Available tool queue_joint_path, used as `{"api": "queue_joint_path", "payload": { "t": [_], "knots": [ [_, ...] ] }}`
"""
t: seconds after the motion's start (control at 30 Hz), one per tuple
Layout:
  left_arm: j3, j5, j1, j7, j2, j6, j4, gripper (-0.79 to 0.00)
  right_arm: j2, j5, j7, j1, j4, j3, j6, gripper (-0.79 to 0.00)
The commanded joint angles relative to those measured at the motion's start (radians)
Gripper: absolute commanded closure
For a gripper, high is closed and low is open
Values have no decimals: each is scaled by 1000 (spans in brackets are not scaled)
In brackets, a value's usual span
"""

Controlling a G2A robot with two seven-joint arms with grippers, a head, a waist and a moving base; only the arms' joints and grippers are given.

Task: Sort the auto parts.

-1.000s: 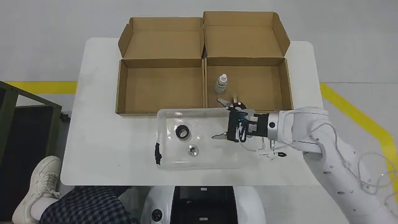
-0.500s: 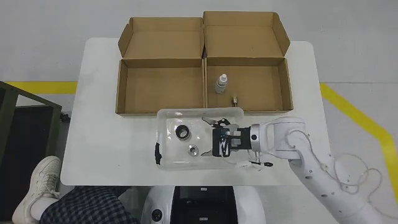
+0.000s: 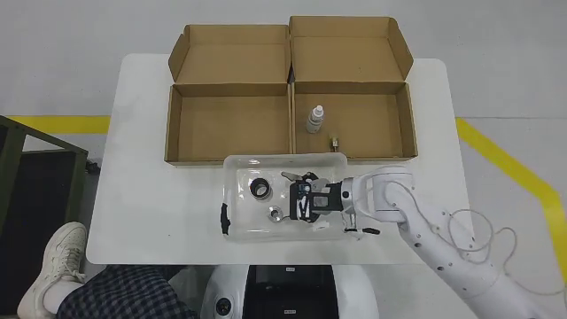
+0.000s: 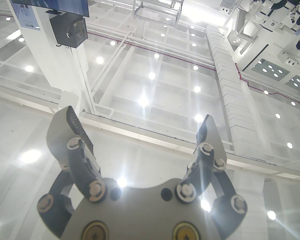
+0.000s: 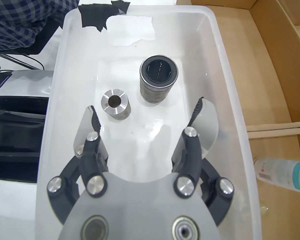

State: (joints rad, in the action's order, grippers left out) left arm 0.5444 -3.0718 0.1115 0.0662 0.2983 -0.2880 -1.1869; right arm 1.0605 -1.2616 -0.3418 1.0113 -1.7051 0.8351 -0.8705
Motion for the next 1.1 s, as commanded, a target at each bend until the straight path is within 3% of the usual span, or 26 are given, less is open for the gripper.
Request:
{"api": "queue_joint_path", "payload": {
  "t": [0.0, 0.33, 1.07],
  "knots": [
    [0, 0, 0, 0, 0, 0, 0, -785, 4, -8, 1, -4, 7, -14, 1, -628],
    [0, 0, 0, 0, 0, 0, 0, -785, 21, -31, 8, -19, 43, -66, 9, -610],
    [0, 0, 0, 0, 0, 0, 0, -785, 54, -46, 20, -45, 108, -134, 7, -363]
  ]
}}
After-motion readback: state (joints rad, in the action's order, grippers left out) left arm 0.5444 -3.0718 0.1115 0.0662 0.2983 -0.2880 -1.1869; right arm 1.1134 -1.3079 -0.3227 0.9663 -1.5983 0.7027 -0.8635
